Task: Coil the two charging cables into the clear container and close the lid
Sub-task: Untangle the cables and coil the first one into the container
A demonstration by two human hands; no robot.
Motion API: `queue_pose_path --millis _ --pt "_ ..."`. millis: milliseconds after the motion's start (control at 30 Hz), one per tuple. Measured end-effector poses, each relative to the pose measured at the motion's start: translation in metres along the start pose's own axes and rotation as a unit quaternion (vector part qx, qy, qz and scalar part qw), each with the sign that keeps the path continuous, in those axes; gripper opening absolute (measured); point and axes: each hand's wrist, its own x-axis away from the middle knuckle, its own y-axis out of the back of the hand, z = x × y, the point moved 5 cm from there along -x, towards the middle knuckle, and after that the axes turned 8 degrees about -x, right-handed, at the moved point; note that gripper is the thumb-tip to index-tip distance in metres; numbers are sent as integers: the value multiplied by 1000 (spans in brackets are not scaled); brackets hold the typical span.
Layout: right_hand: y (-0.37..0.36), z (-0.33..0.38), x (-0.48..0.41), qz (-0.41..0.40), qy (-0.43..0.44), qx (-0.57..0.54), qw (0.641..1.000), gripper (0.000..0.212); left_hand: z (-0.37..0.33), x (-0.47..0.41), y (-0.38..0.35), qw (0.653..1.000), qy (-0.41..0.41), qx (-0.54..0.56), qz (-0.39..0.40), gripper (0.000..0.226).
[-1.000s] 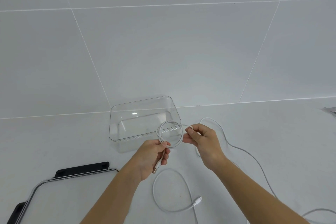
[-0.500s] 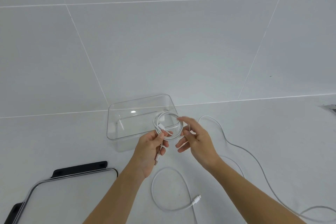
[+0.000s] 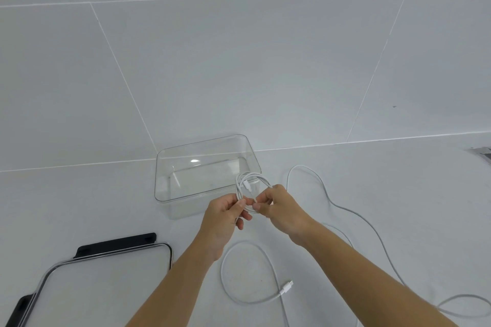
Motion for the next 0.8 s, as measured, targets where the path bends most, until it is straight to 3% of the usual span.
queue_pose_path --millis 167,333,500,600,700,800 --pt "2 -4 0 -71 44 -142 986 7 1 -6 3 997 36 64 -20 27" --pt "6 4 3 -34 96 -264 959 29 4 -10 3 989 86 116 -19 27" --pt "7 10 5 -15 167 -71 983 40 9 -13 5 984 87 142 -57 27" --pt "8 18 8 -52 222 99 969 35 5 -11 2 976 82 187 -72 26" --pt "7 20 10 -81 247 139 956 39 1 -11 2 964 80 239 -88 25" --pt "7 20 7 -81 259 108 956 40 -4 -10 0 960 73 257 -84 23"
